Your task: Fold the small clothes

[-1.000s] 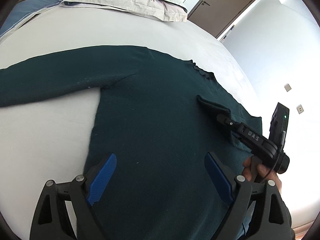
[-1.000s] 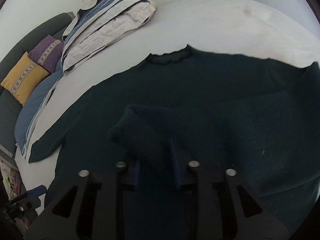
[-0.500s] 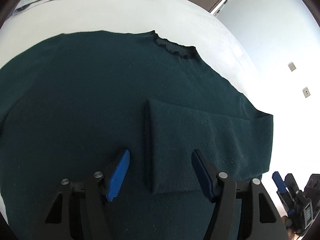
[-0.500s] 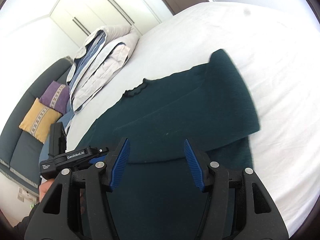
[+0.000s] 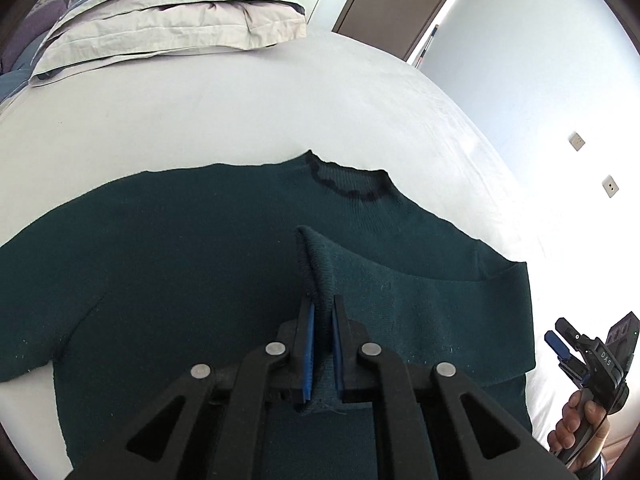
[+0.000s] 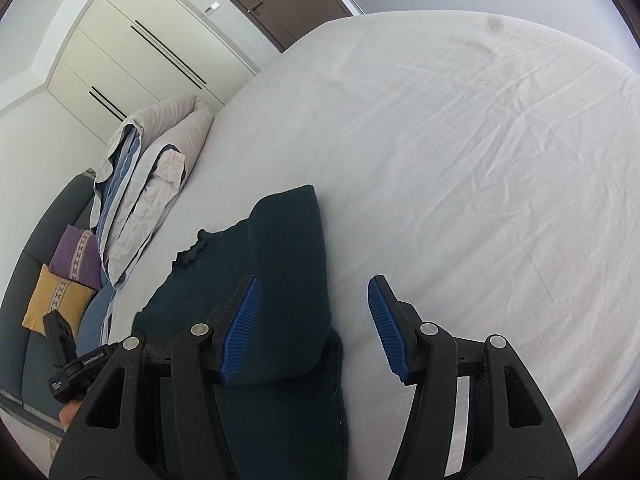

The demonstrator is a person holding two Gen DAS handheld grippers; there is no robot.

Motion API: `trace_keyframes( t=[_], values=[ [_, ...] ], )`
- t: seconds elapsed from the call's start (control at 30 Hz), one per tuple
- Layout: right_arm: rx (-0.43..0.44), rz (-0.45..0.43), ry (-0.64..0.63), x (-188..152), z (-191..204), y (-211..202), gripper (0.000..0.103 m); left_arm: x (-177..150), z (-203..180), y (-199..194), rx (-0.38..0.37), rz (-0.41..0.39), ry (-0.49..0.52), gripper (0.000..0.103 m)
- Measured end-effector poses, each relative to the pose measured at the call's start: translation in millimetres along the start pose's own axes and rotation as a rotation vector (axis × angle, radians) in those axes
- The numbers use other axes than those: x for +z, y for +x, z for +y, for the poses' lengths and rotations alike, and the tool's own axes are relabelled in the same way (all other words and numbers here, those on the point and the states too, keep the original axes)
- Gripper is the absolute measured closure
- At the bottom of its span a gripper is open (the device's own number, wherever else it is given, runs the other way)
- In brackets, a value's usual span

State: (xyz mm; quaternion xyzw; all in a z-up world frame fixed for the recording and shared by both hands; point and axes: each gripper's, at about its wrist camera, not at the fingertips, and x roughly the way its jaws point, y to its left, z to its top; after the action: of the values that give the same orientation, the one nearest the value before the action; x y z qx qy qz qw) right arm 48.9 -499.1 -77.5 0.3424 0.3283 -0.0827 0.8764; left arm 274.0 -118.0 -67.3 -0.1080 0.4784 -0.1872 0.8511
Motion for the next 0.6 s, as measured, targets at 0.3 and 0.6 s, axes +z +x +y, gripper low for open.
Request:
trace_keyframes(
  t=[0.3, 0.6],
  values=[
    [-0.070, 0.065, -0.026, 32, 11, 62, 0.049, 4, 24, 23, 0.062, -0.046, -0.028, 0.094],
    [-0.105, 0.097, -0.058, 53, 24, 114, 0.074, 0, 25, 25, 0.105, -0.128, -0.017, 0.094]
  ],
)
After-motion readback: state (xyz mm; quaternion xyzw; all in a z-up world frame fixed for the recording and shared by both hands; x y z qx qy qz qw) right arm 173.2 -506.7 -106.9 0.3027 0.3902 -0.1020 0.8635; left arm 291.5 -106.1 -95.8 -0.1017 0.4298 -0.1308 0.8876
